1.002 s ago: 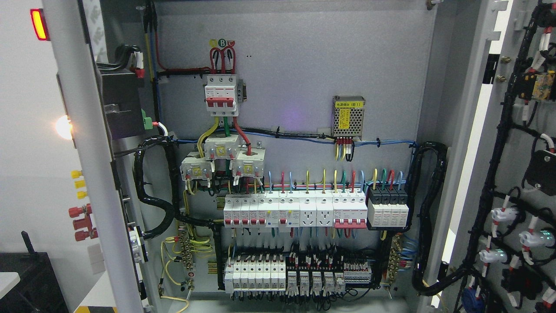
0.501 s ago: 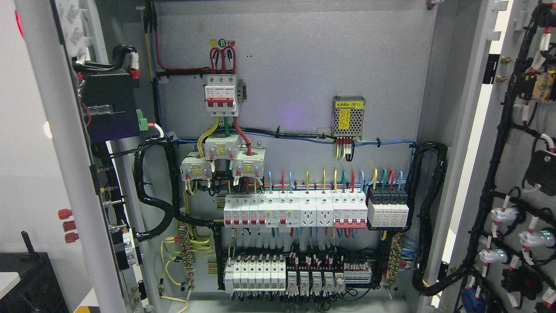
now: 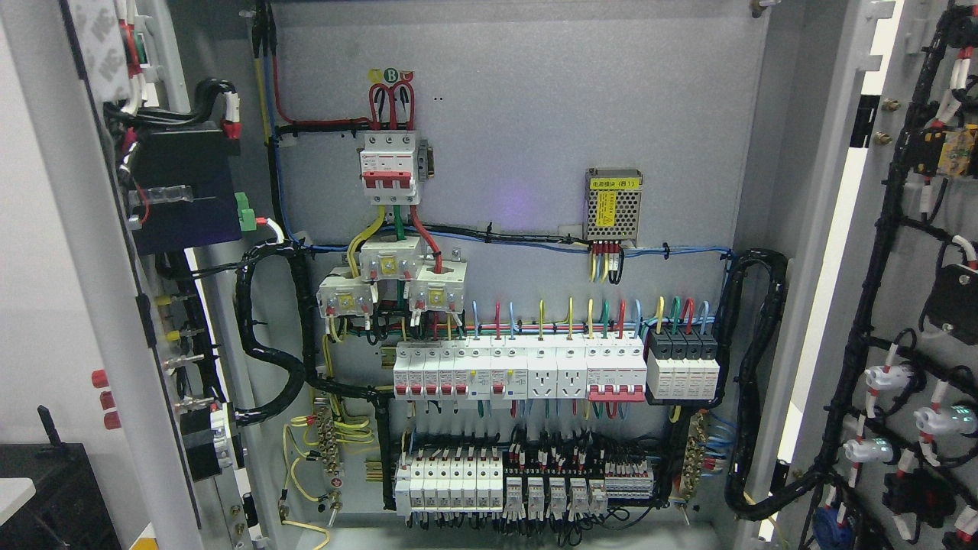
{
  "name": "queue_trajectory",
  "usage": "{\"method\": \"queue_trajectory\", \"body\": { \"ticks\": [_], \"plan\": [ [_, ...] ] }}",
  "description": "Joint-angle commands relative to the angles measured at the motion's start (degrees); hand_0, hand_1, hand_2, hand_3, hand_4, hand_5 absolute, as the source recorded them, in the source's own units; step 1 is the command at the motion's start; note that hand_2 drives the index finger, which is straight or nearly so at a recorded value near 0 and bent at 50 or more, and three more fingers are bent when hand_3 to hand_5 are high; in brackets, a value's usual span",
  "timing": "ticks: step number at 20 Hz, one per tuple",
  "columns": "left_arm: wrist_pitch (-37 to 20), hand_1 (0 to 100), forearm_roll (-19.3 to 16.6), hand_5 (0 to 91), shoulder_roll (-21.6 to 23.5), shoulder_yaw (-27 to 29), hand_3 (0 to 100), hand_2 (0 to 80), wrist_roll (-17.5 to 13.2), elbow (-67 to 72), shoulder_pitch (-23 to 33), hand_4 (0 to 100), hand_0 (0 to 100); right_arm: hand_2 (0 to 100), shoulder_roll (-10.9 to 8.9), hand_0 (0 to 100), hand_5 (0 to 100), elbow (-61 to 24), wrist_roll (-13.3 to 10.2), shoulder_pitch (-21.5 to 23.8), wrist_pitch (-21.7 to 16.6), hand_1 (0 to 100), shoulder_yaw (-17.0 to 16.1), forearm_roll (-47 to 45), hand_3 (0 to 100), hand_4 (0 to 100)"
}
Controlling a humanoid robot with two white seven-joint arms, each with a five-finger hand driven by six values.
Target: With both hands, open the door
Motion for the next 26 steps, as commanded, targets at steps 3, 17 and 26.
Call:
{"method": "queue_trajectory", "body": {
  "ticks": [3,17,26],
  "plan": [
    [-0.01,0,0.0,0.0,0.01,-0.88,0,0.0,0.05,0.0,0.0,0,0,0,-0.87,38,0,2.6,-5.15,0.39,-0.17,0,-3.48,0.14,0,0],
    [-0.01,0,0.0,0.0,0.01,-0.96,0,0.0,0.05,0.0,0.0,0,0,0,-6.05,38,0,-1.44,-20.71,9.43,-6.58,0,-8.59,0.05,0,0],
    [-0.01,0,0.0,0.0,0.01,-0.88,0,0.0,0.05,0.0,0.0,0,0,0,-13.79,38,0,-9.88,-25.38,22.88,-9.65,0,-12.54,0.14,0,0]
  ]
}}
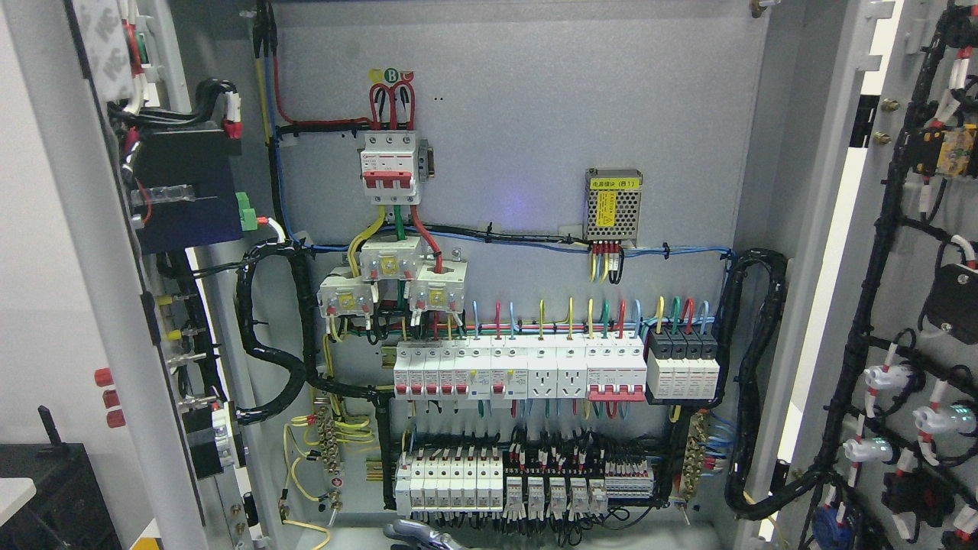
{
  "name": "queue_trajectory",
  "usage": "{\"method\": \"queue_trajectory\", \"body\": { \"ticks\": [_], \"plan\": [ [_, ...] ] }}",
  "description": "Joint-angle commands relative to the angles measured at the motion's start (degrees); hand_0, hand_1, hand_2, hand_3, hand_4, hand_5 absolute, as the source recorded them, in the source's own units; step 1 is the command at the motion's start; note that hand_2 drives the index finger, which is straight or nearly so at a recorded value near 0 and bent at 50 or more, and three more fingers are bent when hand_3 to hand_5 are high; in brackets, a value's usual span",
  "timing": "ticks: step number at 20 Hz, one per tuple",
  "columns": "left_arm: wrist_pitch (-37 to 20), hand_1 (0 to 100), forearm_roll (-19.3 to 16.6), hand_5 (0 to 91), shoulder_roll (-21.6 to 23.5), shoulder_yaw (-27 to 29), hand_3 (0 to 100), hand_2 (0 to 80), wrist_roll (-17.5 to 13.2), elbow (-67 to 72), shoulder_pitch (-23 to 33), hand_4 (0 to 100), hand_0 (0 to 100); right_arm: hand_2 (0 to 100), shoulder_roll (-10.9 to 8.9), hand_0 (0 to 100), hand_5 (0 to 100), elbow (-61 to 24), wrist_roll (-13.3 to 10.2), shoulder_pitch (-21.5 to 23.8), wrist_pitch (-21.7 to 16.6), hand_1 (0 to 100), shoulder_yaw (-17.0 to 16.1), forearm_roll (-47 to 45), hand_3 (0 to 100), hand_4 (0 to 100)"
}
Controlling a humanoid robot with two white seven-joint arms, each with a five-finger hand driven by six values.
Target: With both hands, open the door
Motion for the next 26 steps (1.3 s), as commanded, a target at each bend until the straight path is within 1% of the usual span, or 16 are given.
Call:
{"method": "queue_trajectory", "body": {
  "ticks": [1,3,5,7,11,13,15,17,18,20,22,24,25,26],
  "plan": [
    [-0.01,0,0.0,0.0,0.0,-0.96,0,0.0,0.05,0.0,0.0,0,0,0,-6.95,38,0,-7.15,-0.5,8.81,-3.7,0,-4.67,0.06,0,0],
    [-0.01,0,0.0,0.0,0.0,-0.96,0,0.0,0.05,0.0,0.0,0,0,0,-8.0,38,0,-9.07,-0.5,11.18,-6.34,0,-5.46,0.14,0,0],
    [-0.01,0,0.0,0.0,0.0,-0.88,0,0.0,0.05,0.0,0.0,0,0,0,-8.35,38,0,-10.75,-0.5,13.82,-7.66,0,-6.86,0.15,0,0],
    [-0.01,0,0.0,0.0,0.0,-0.88,0,0.0,0.05,0.0,0.0,0,0,0,-8.97,38,0,-12.07,-0.5,15.84,-10.03,0,-8.36,0.15,0,0],
    [-0.01,0,0.0,0.0,0.0,-0.96,0,0.0,0.05,0.0,0.0,0,0,0,-8.71,38,0,-14.27,-0.5,19.45,-15.65,0,-10.82,0.23,0,0],
    [-0.01,0,0.0,0.0,0.0,-0.88,0,0.0,0.05,0.0,0.0,0,0,0,-8.88,38,0,-14.44,-0.41,20.85,-19.78,0,-11.09,0.23,0,0],
    [0.07,0,0.0,0.0,-0.08,-0.88,0,0.0,-0.04,0.09,0.0,0,0,0,-9.76,38,0,-14.71,-0.41,22.26,-23.21,0,-11.17,0.23,0,0],
    [0.07,0,0.0,0.0,-0.26,-0.88,0,0.0,-0.04,0.0,0.26,0,0,0,-11.07,38,0,-15.41,-0.41,23.67,-26.46,0,-11.35,0.32,0,0],
    [-0.01,0,-0.09,0.0,-0.35,-1.05,0,0.0,-0.04,-0.17,0.52,0,0,0,-11.86,38,0,-16.02,-0.41,24.28,-27.52,0,-12.48,0.23,0,0],
    [-0.1,0,-0.61,0.0,-0.35,-1.92,0,0.0,0.05,-1.48,0.44,0,0,0,-12.48,38,0,-17.43,-0.41,25.51,-28.23,0,-15.03,0.23,0,0],
    [0.07,0,-0.27,0.0,-0.44,-5.69,0,0.0,0.74,-9.18,1.4,0,0,0,-14.06,38,0,-18.57,-0.33,26.92,-28.23,0,-16.79,0.32,0,0],
    [0.6,0,-0.79,0.0,-0.26,-6.76,0,0.0,0.84,-21.82,6.56,0,0,0,-14.86,38,0,-20.15,-0.41,28.15,-28.23,0,-18.11,0.32,0,0],
    [0.86,0,-1.92,0.0,-0.09,-6.94,0,0.0,0.84,-29.02,9.03,0,0,0,-15.64,38,0,-20.77,-0.41,28.59,-28.23,0,-18.73,0.41,0,0],
    [1.47,0,-4.46,0.0,0.0,-6.94,0,0.0,0.75,-35.88,11.49,0,0,0,-16.35,38,0,-21.47,-0.41,29.03,-28.23,0,-19.52,0.41,0,0]
  ]
}}
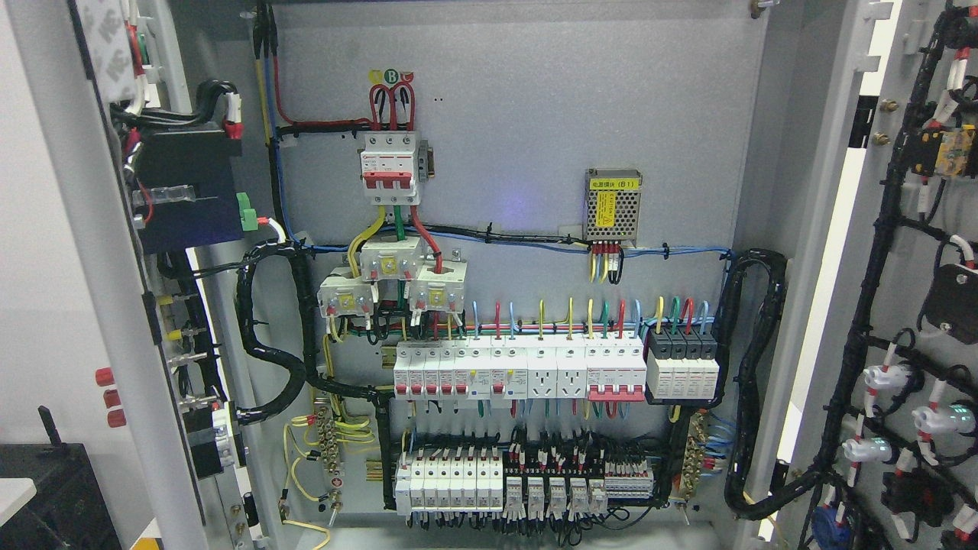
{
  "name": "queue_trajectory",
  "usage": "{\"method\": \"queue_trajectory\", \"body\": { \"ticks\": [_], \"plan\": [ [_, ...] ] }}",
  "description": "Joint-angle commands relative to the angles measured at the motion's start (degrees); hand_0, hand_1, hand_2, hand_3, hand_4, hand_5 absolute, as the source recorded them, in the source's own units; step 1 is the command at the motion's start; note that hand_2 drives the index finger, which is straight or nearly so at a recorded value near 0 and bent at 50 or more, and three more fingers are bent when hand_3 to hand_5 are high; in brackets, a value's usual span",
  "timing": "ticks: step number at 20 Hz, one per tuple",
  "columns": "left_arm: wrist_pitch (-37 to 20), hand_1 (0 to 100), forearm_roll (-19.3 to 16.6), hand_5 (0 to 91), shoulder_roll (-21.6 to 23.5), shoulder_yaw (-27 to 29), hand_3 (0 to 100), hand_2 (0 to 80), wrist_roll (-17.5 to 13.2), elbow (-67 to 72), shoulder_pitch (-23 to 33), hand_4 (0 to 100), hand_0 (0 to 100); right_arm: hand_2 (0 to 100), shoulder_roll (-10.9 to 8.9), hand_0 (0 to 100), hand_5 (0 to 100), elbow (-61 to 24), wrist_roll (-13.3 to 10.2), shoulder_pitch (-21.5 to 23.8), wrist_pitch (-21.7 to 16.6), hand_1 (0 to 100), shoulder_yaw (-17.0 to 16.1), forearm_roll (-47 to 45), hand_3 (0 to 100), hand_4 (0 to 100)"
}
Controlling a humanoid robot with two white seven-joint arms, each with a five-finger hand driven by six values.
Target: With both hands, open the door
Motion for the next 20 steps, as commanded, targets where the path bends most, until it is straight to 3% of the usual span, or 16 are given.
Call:
{"method": "queue_trajectory", "body": {
  "ticks": [1,2,4,12,20],
  "plan": [
    [1.88,0,-6.17,0.0,0.43,-4.76,0,0.0,0.34,-34.36,9.59,0,0,0,-6.13,38,0,-6.94,0.01,4.06,-0.22,0,-8.08,0.09,0,0],
    [3.02,0,-8.11,0.0,0.78,-5.54,0,0.0,0.25,-39.9,10.83,0,0,0,-6.92,38,0,-7.38,0.01,4.5,-0.22,0,-9.13,0.09,0,0],
    [5.48,0,-8.57,0.0,2.45,-7.65,0,0.0,-0.19,-49.49,13.29,0,0,0,-7.54,38,0,-8.52,0.01,5.38,-0.66,0,-10.72,0.09,0,0],
    [5.32,0,-8.48,0.0,9.4,-15.21,0,0.0,-0.36,-80.71,25.68,0,0,0,-7.01,38,0,-10.02,-0.08,5.74,-5.67,0,-17.84,0.0,0,0],
    [-5.13,0,-9.18,0.0,12.13,-18.56,0,0.0,-0.54,-92.15,26.75,0,0,0,-6.66,38,0,-9.58,-0.08,5.74,-5.58,0,-23.03,-1.05,0,0]
  ]
}}
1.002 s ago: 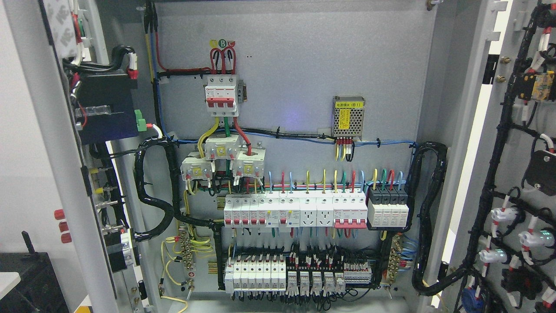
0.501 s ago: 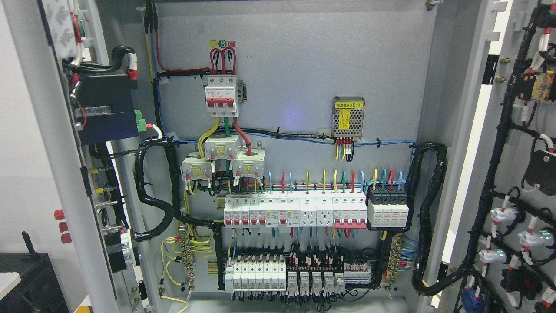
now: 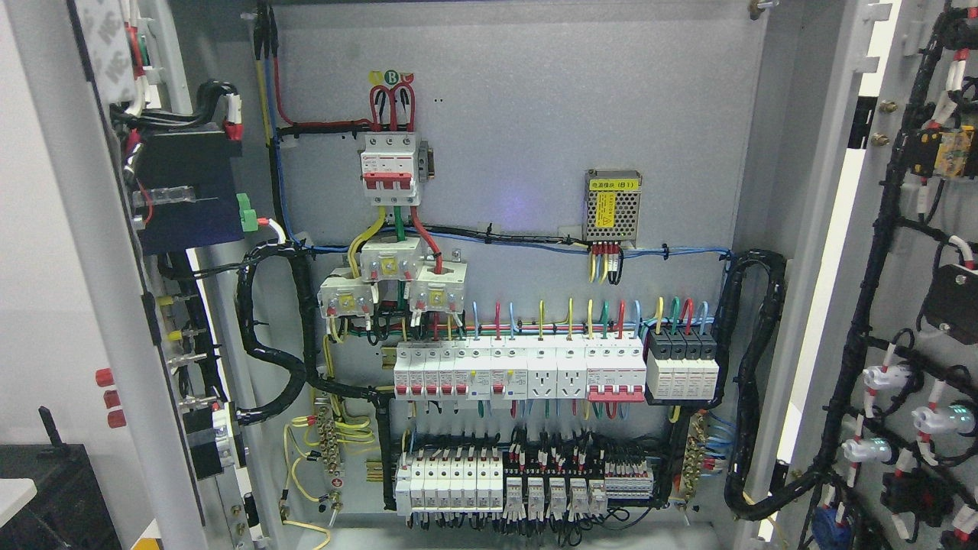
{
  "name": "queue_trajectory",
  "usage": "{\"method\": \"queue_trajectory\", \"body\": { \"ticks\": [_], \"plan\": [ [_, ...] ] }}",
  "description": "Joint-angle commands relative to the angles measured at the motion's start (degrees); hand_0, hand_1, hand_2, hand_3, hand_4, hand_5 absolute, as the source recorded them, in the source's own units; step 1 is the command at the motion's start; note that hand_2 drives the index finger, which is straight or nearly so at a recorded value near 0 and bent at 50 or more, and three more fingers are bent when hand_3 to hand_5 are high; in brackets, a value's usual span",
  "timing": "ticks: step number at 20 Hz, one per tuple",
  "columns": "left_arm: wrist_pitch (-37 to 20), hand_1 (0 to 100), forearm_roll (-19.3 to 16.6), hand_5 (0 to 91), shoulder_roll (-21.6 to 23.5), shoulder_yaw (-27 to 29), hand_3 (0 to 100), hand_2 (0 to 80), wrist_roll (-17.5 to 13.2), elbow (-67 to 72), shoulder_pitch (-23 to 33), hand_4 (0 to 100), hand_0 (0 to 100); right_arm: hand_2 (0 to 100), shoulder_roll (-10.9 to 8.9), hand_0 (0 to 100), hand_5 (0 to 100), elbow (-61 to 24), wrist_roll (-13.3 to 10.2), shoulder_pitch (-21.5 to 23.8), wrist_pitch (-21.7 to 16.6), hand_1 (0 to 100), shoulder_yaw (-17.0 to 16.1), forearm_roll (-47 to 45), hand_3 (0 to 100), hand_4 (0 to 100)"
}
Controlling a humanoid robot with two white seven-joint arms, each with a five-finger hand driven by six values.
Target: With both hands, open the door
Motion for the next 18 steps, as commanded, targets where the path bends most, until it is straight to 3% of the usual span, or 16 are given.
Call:
{"method": "queue_trajectory", "body": {
  "ticks": [1,10,18],
  "plan": [
    [-5.06,0,-0.5,0.0,4.77,-5.83,0,0.0,-0.01,-27.5,1.48,0,0,0,-0.8,38,0,-1.42,-0.2,0.24,0.04,0,-8.31,-0.67,0,0],
    [-18.95,0,-0.33,0.0,5.21,-5.74,0,0.0,0.07,-31.28,-3.61,0,0,0,-1.33,38,0,0.96,-0.2,0.15,1.18,0,-10.77,-3.74,0,0],
    [-22.82,0,0.03,0.0,4.95,-4.43,0,0.0,0.51,-36.21,-11.96,0,0,0,-1.68,38,0,2.36,-0.2,0.15,1.45,0,-11.92,-5.23,0,0]
  ]
}}
